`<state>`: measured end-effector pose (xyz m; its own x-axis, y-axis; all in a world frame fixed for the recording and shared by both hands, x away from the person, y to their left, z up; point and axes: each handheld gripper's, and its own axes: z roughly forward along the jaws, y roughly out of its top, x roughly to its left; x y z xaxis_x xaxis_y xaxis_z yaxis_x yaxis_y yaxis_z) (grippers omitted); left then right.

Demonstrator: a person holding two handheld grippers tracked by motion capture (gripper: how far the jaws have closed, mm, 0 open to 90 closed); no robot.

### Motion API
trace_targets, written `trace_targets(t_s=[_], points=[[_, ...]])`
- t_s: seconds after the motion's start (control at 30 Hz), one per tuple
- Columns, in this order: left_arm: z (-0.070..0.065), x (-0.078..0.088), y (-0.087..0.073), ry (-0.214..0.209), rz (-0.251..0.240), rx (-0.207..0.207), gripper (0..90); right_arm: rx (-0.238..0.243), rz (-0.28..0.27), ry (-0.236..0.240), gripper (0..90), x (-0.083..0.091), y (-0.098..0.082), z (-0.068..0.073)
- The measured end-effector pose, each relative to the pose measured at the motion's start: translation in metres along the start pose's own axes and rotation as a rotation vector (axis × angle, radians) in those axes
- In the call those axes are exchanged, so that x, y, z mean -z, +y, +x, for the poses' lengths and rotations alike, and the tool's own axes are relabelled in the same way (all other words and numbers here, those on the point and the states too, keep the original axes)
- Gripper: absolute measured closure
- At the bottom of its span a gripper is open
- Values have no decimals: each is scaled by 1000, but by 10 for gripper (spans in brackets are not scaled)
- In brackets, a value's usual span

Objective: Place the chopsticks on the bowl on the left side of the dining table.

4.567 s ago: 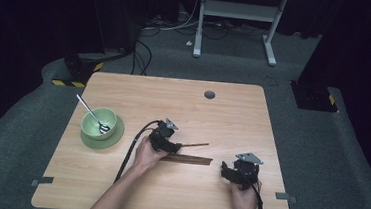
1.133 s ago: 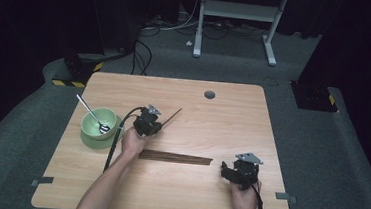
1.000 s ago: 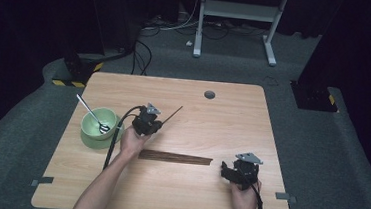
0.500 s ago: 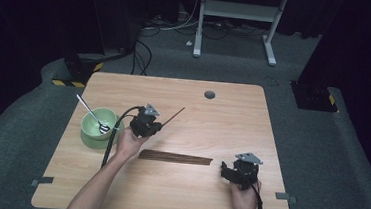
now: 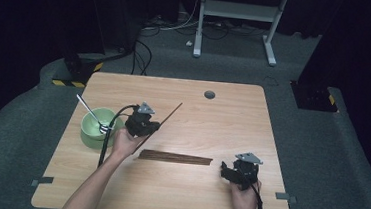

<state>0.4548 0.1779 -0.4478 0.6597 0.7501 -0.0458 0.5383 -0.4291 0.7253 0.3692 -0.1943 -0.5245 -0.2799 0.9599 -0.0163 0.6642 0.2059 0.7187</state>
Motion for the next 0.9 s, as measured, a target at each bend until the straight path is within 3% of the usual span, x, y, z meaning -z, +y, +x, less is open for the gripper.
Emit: trace_targets(t_s=[0.2, 0.53, 0.9], points=[[-3, 8, 2, -5, -16, -12, 846, 0, 0, 0, 201, 0, 0, 0], [3, 19, 0, 3, -13, -1, 846, 0, 0, 0, 201, 0, 0, 0], [7, 34, -3, 47, -16, -3, 846, 0, 0, 0, 201, 0, 0, 0]])
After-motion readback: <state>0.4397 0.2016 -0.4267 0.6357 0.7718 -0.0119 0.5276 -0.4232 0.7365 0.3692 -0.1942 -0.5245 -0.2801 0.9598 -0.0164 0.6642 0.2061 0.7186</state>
